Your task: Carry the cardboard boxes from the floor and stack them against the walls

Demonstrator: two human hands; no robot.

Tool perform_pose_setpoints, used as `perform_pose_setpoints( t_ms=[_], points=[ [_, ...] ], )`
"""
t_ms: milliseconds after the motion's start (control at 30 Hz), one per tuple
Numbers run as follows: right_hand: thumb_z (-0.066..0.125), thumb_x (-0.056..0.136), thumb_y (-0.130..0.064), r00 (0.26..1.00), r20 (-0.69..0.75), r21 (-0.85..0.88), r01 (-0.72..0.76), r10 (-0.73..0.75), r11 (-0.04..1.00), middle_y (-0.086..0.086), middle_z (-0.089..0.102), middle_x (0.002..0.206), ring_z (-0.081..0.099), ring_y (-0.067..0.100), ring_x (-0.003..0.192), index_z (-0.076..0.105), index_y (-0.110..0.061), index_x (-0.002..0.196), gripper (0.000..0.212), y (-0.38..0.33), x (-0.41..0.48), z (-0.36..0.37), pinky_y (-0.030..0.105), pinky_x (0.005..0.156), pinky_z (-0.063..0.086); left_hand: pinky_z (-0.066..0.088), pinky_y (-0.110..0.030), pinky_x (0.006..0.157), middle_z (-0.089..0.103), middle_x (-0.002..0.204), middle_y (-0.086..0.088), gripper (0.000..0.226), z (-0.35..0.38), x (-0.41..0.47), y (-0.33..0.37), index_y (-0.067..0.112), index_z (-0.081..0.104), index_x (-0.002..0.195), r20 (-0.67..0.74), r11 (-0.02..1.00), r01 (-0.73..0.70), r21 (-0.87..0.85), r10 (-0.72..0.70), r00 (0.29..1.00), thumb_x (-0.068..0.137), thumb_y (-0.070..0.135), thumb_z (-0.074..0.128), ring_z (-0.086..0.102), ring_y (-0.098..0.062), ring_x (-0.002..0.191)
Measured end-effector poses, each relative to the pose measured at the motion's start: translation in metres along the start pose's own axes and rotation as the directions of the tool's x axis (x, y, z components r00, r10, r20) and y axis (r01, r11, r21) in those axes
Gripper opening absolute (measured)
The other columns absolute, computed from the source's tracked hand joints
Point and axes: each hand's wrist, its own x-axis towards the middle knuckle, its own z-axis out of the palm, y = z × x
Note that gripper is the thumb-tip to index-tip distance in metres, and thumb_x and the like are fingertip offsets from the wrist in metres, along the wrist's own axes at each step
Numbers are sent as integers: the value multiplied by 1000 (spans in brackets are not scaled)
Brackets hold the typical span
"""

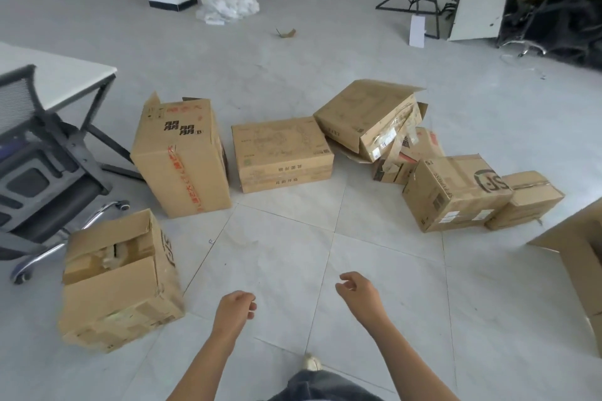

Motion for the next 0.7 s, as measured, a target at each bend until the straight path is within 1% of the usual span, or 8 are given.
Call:
perform_pose_setpoints(
  t_ms=[100, 133, 200, 267, 333, 433, 567, 700],
  points=[
    [54, 91, -18, 1000, 11, 7, -2, 2, 1000, -9, 51, 82, 50, 13, 81, 56, -9, 119, 29, -22, 55, -24, 21, 70, 37, 41, -29, 68, 64, 80, -10, 15, 23, 27, 38, 8, 60, 80, -3, 1000, -10, -12, 10, 1000, 92, 10, 52, 57, -21, 68],
    [54, 90, -18, 999, 29, 2, -32, 32, 999, -7, 52, 83, 50, 14, 81, 57, -9, 119, 30, -26, 71, -27, 22, 72, 37, 42, -30, 70, 64, 80, -10, 15, 28, 36, 48, 9, 60, 80, -10, 1000, 6, -19, -6, 1000, 92, 10, 52, 58, -21, 69],
    [54, 90, -19, 992, 84, -23, -91, 93, 996, -2, 55, 90, 51, 15, 83, 56, -9, 119, 31, -30, 91, -25, 22, 73, 38, 42, -30, 67, 64, 78, -11, 15, 36, 52, 62, 6, 60, 81, -31, 997, 69, -41, -70, 997, 92, 9, 51, 57, -21, 68],
    [54, 90, -20, 984, 134, -40, -111, 116, 993, -1, 55, 95, 52, 14, 85, 55, -11, 121, 32, -29, 109, -24, 21, 70, 39, 41, -30, 66, 63, 79, -12, 15, 41, 70, 74, 3, 60, 84, -55, 994, 102, -44, -105, 993, 92, 9, 50, 56, -22, 69],
    [54, 90, -21, 977, 155, -40, -139, 144, 989, 0, 55, 97, 52, 13, 84, 55, -10, 122, 34, -33, 133, -28, 20, 67, 39, 42, -30, 72, 62, 80, -13, 15, 47, 93, 93, 2, 59, 84, -54, 993, 114, -32, -116, 992, 93, 9, 49, 56, -22, 70],
    [54, 90, -18, 979, 101, -15, -174, 175, 985, 3, 57, 99, 53, 16, 86, 55, -9, 122, 34, -53, 184, -39, 23, 73, 39, 40, -29, 71, 62, 81, -13, 15, 54, 135, 128, 3, 58, 82, -53, 995, 98, -32, -99, 994, 93, 8, 49, 56, -21, 70],
    [53, 90, -18, 986, 61, -4, -152, 152, 988, 3, 59, 101, 54, 16, 86, 55, -9, 122, 33, -93, 251, -51, 20, 64, 40, 39, -29, 62, 60, 77, -11, 14, 58, 204, 192, 1, 59, 82, -52, 993, 76, -88, -80, 995, 91, 7, 50, 55, -20, 66],
    [53, 91, -18, 988, 38, -18, -149, 150, 989, 2, 59, 100, 54, 14, 82, 55, -10, 122, 32, -135, 312, -59, 17, 62, 40, 40, -31, 69, 62, 78, -9, 15, 55, 266, 269, 5, 59, 77, -39, 995, 7, -95, -11, 999, 89, 9, 51, 55, -20, 67]
  ],
)
